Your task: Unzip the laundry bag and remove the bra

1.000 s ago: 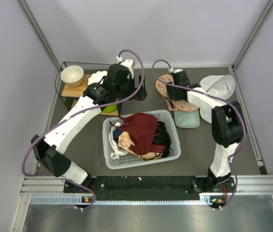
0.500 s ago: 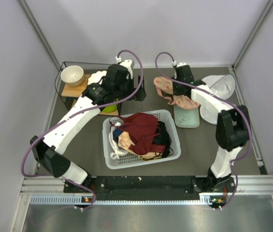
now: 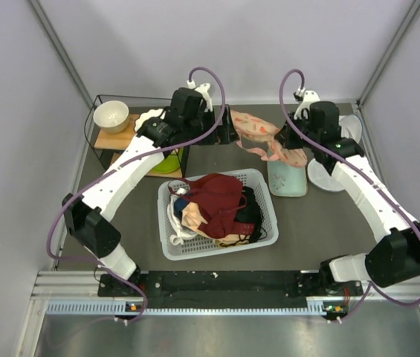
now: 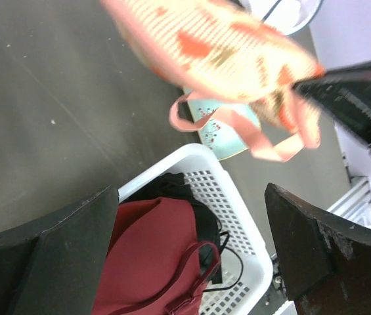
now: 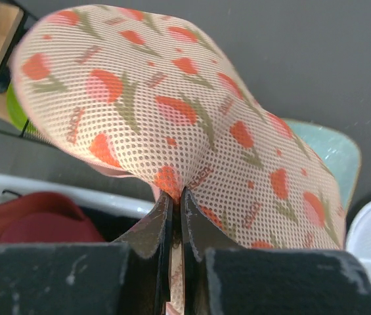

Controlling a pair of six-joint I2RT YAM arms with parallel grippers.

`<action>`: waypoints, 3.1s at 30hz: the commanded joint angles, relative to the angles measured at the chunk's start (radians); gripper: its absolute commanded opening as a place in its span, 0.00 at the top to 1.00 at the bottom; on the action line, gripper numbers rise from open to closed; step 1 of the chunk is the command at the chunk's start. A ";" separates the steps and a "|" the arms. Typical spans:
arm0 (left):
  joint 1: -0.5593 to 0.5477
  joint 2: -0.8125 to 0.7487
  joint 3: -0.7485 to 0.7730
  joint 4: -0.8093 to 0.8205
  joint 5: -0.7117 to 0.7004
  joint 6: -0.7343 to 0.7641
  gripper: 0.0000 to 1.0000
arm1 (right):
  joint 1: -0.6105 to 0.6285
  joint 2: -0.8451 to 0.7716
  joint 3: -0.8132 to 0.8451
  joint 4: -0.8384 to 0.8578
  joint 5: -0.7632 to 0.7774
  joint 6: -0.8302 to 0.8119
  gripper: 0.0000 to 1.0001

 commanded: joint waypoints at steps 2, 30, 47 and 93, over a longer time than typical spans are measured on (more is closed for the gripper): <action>0.017 0.001 0.052 0.099 0.101 -0.047 0.01 | -0.011 -0.076 -0.051 -0.007 -0.109 0.060 1.00; 0.110 0.106 -0.014 0.335 0.358 -0.388 0.01 | -0.014 -0.365 -0.087 -0.164 -0.221 -0.014 1.00; 0.113 0.055 -0.090 0.518 0.348 -0.466 1.00 | -0.014 -0.391 -0.168 -0.253 -0.035 0.000 1.00; -0.167 0.097 -0.143 0.470 0.343 -0.202 0.01 | -0.071 -0.001 0.087 -0.058 0.130 0.834 1.00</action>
